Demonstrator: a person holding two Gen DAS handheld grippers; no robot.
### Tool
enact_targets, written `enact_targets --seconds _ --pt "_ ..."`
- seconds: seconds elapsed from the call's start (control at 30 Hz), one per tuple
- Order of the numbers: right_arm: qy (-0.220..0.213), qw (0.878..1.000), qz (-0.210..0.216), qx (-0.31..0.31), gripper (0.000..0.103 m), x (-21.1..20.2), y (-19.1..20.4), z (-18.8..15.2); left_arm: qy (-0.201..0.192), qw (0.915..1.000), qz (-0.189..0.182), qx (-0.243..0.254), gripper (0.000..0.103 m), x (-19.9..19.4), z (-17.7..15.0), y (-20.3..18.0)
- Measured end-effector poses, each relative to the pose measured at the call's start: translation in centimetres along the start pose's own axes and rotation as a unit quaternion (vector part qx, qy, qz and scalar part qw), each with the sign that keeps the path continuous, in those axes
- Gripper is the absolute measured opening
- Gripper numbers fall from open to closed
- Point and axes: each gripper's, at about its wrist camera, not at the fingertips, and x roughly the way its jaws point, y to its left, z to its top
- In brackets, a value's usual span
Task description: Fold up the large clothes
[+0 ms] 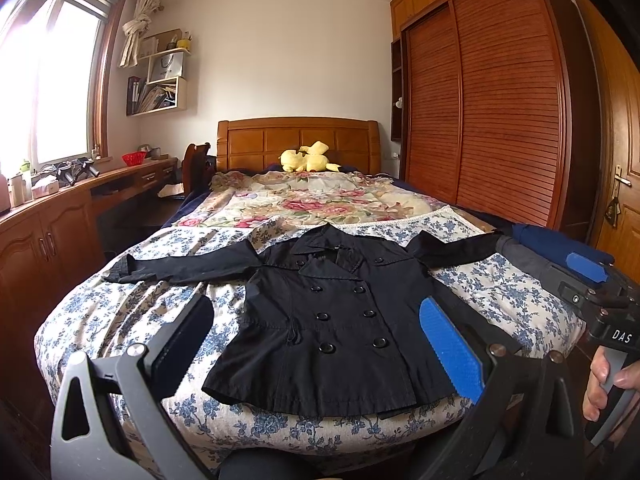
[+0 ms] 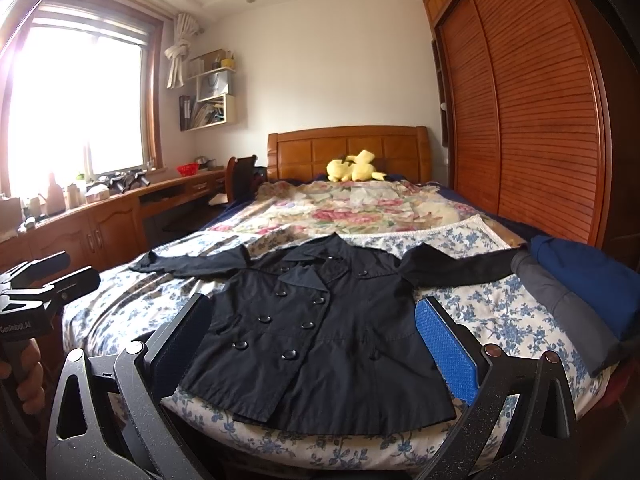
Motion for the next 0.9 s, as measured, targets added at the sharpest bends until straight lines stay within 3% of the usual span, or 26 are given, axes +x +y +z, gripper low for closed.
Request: enact_targets --seconds 0.9 --pt "0.000 1.000 0.001 0.002 0.103 0.14 0.03 -0.04 -0.006 1.0000 0.000 0.003 0.103 -0.01 -0.17 0.18"
